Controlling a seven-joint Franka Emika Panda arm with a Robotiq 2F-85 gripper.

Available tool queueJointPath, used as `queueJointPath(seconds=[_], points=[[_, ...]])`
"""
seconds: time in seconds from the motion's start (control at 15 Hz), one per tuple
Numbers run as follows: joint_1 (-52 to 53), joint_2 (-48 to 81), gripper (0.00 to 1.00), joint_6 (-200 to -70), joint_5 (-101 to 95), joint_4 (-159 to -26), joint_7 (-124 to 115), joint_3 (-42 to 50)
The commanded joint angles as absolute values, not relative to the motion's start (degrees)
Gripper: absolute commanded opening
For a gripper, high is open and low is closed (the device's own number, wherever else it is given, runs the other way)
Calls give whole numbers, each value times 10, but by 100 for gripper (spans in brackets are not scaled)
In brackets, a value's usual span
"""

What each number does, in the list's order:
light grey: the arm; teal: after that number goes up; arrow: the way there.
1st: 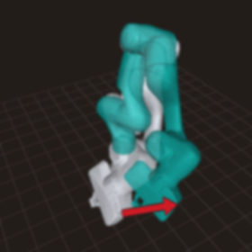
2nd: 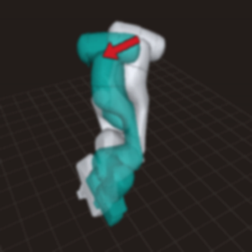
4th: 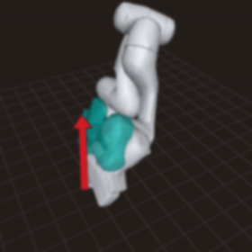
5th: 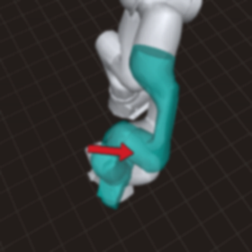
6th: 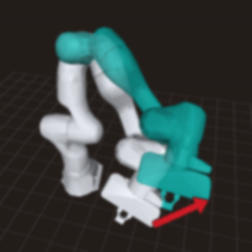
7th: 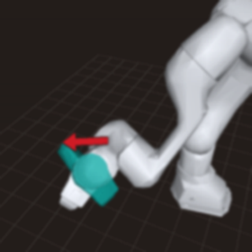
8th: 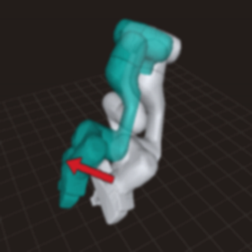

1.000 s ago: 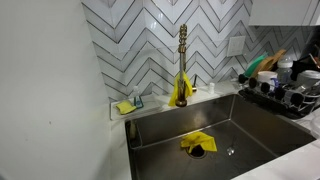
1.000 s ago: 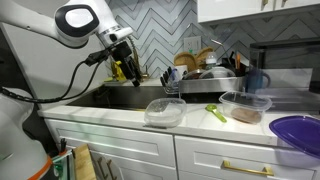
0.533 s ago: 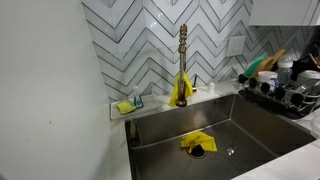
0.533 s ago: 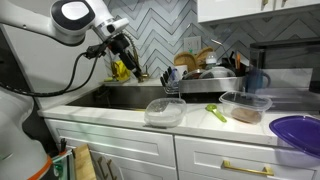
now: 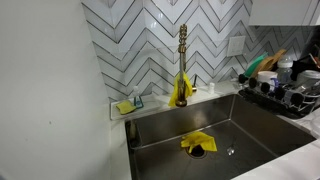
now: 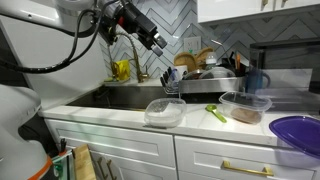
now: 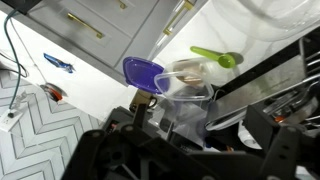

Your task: Pick up the lunchbox on the right, put it in the other lunchbox and then put them in the drying rack

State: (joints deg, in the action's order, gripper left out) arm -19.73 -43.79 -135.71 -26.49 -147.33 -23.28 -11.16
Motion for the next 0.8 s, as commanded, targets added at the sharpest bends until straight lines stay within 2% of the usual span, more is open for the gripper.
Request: queueJointPath(seconds=[0.0,0.13,0.2,0.53,0.73], points=[[-224,-370,100,-1424,-297,-1450,-232,-81],[-239,-339,100,-1464,-283,-1446,-259,-70],[-227,-376,100,-1434,-283,-1459,-238,-77],[-264,-320,100,-1452,-294,-1430,-286,-78],[-219,-263,100,-1442,-198,-1397,-235,-9]])
